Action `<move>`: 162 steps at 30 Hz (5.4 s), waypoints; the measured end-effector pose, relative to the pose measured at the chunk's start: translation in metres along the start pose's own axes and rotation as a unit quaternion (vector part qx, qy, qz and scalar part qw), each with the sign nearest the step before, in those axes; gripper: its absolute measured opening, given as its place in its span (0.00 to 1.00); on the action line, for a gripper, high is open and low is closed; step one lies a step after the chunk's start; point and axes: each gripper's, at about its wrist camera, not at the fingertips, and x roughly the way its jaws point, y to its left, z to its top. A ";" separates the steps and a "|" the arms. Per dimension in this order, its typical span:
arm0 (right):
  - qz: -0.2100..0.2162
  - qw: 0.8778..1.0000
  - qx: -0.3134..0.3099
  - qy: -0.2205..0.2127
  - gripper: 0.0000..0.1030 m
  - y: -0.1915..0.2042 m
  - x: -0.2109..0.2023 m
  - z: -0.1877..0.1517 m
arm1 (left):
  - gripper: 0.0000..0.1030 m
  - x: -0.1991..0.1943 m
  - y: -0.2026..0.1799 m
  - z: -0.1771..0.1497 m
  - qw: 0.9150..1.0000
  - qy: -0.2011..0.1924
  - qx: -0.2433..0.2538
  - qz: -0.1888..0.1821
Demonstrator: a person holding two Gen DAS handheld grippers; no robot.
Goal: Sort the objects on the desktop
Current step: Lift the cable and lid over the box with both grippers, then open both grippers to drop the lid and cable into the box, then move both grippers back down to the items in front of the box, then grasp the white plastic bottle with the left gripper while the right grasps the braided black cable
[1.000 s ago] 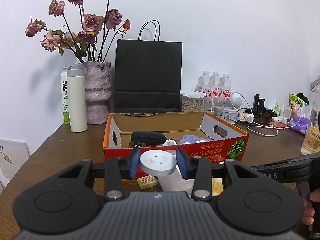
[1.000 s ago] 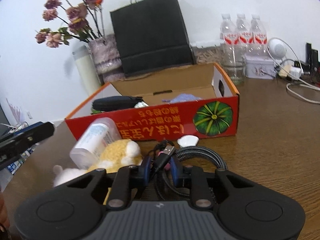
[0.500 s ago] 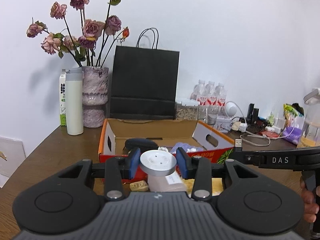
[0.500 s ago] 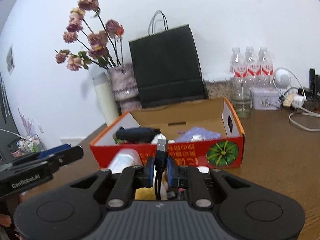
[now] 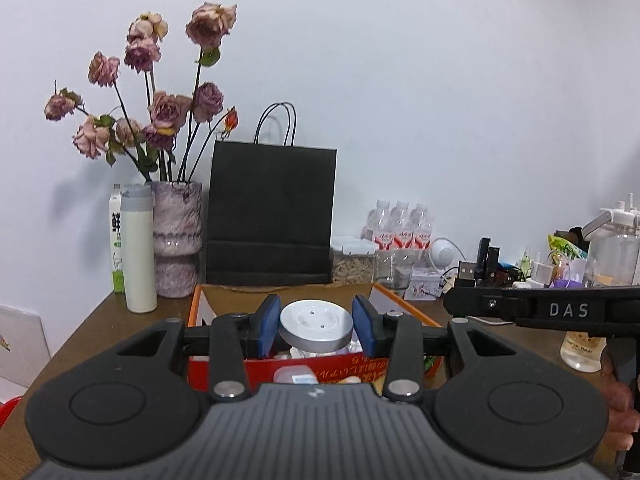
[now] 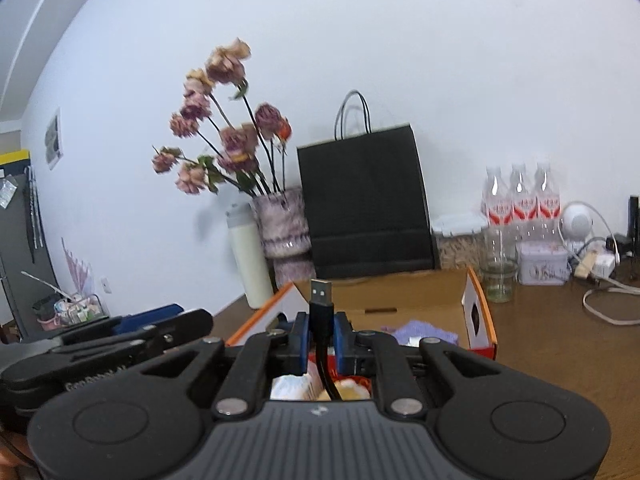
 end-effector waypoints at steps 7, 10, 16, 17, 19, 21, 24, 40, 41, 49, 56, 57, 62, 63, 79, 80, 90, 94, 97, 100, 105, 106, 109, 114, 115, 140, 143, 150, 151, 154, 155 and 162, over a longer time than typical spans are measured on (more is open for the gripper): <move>0.000 0.999 -0.017 -0.029 0.06 0.006 -0.014 0.023 | 0.39 -0.004 -0.006 0.016 1.000 -0.016 0.003 -0.001; -0.001 0.999 -0.027 -0.043 0.06 0.008 -0.015 0.035 | 0.39 -0.002 -0.008 0.023 1.000 -0.023 0.004 -0.002; -0.007 0.997 -0.036 -0.067 0.06 0.005 -0.002 0.064 | 0.39 0.011 -0.011 0.044 0.999 -0.039 0.008 -0.005; -0.009 0.997 -0.037 -0.070 0.06 0.003 0.003 0.070 | 0.39 0.014 -0.011 0.047 0.999 -0.042 0.008 -0.005; -0.013 0.996 -0.037 -0.075 0.06 -0.001 0.014 0.080 | 0.39 0.023 -0.010 0.053 0.999 -0.046 0.005 -0.004; -0.019 0.996 -0.035 -0.078 0.06 -0.008 0.028 0.089 | 0.39 0.034 -0.007 0.056 0.999 -0.045 -0.003 -0.005; -0.024 0.996 -0.029 -0.076 0.06 -0.018 0.052 0.098 | 0.39 0.053 0.001 0.059 0.999 -0.043 -0.014 -0.007; -0.031 0.999 0.034 0.009 0.06 -0.092 0.214 0.040 | 0.39 0.204 0.042 0.007 0.998 0.052 -0.039 0.016; -0.035 0.999 0.031 0.020 0.06 -0.097 0.222 0.034 | 0.39 0.211 0.043 0.003 0.997 0.061 -0.036 0.018; -0.066 0.995 0.005 0.076 0.06 -0.111 0.240 0.011 | 0.40 0.226 0.045 -0.014 0.994 0.099 -0.029 0.020; -0.084 0.991 -0.012 0.105 0.21 -0.102 0.241 0.006 | 0.90 0.226 0.045 -0.015 0.994 0.099 -0.028 0.043; -0.086 0.991 -0.010 0.107 0.30 -0.102 0.241 0.006 | 0.97 0.225 0.045 -0.015 0.994 0.096 -0.027 0.047; -0.080 0.991 -0.004 0.108 0.67 -0.101 0.237 0.007 | 1.00 0.225 0.050 -0.015 0.994 0.091 -0.022 0.060; -0.078 0.991 -0.006 0.109 0.71 -0.100 0.237 0.007 | 1.00 0.224 0.052 -0.016 0.994 0.090 -0.026 0.061; -0.074 0.993 -0.012 0.096 1.00 -0.097 0.211 0.002 | 1.00 0.203 0.052 -0.011 0.995 0.069 -0.030 0.069; -0.073 0.993 -0.013 0.095 1.00 -0.096 0.208 0.001 | 1.00 0.200 0.052 -0.011 0.995 0.069 -0.030 0.069; -0.068 0.994 -0.027 0.081 1.00 -0.085 0.174 -0.007 | 1.00 0.168 0.051 -0.020 0.995 0.061 -0.023 0.079; -0.068 0.994 -0.027 0.079 1.00 -0.081 0.160 -0.013 | 1.00 0.154 0.054 -0.022 0.994 0.059 -0.035 0.081; -0.066 0.994 -0.027 0.079 1.00 -0.080 0.149 -0.019 | 1.00 0.146 0.054 -0.025 0.993 0.066 -0.036 0.090; -0.066 0.994 -0.031 0.081 1.00 -0.077 0.137 -0.025 | 1.00 0.136 0.054 -0.030 0.993 0.070 -0.041 0.088; -0.070 0.993 -0.043 0.089 1.00 -0.073 0.118 -0.037 | 1.00 0.114 0.048 -0.036 0.995 0.063 -0.038 0.073; -0.075 0.992 -0.046 0.089 1.00 -0.071 0.113 -0.039 | 1.00 0.110 0.046 -0.037 0.995 0.061 -0.035 0.071; -0.081 0.992 -0.050 0.083 1.00 -0.068 0.100 -0.044 | 1.00 0.098 0.041 -0.039 0.995 0.060 -0.032 0.068; -0.084 0.991 -0.043 0.090 1.00 -0.069 0.087 -0.053 | 1.00 0.083 0.035 -0.043 0.996 0.063 -0.036 0.053; -0.084 0.991 -0.042 0.092 1.00 -0.069 0.084 -0.054 | 1.00 0.080 0.034 -0.044 0.996 0.066 -0.035 0.052; -0.089 0.986 -0.050 0.134 1.00 -0.070 0.072 -0.070 | 1.00 0.067 0.029 -0.059 0.992 0.102 -0.036 0.062; -0.092 0.983 -0.049 0.150 1.00 -0.076 0.074 -0.069 | 1.00 0.071 0.032 -0.060 0.990 0.113 -0.041 0.068; -0.088 0.975 -0.068 0.194 1.00 -0.079 0.083 -0.075 | 1.00 0.076 0.038 -0.063 0.988 0.127 -0.053 0.071; -0.088 0.973 -0.072 0.199 1.00 -0.078 0.084 -0.077 | 1.00 0.077 0.038 -0.063 0.988 0.129 -0.053 0.070; -0.088 0.971 -0.074 0.211 1.00 -0.077 0.089 -0.082 | 1.00 0.079 0.039 -0.065 0.987 0.136 -0.056 0.066; -0.089 0.970 -0.076 0.215 1.00 -0.077 0.090 -0.083 | 1.00 0.079 0.040 -0.065 0.987 0.136 -0.058 0.065; -0.089 0.968 -0.074 0.223 1.00 -0.078 0.099 -0.089 | 1.00 0.080 0.039 -0.065 0.986 0.140 -0.063 0.060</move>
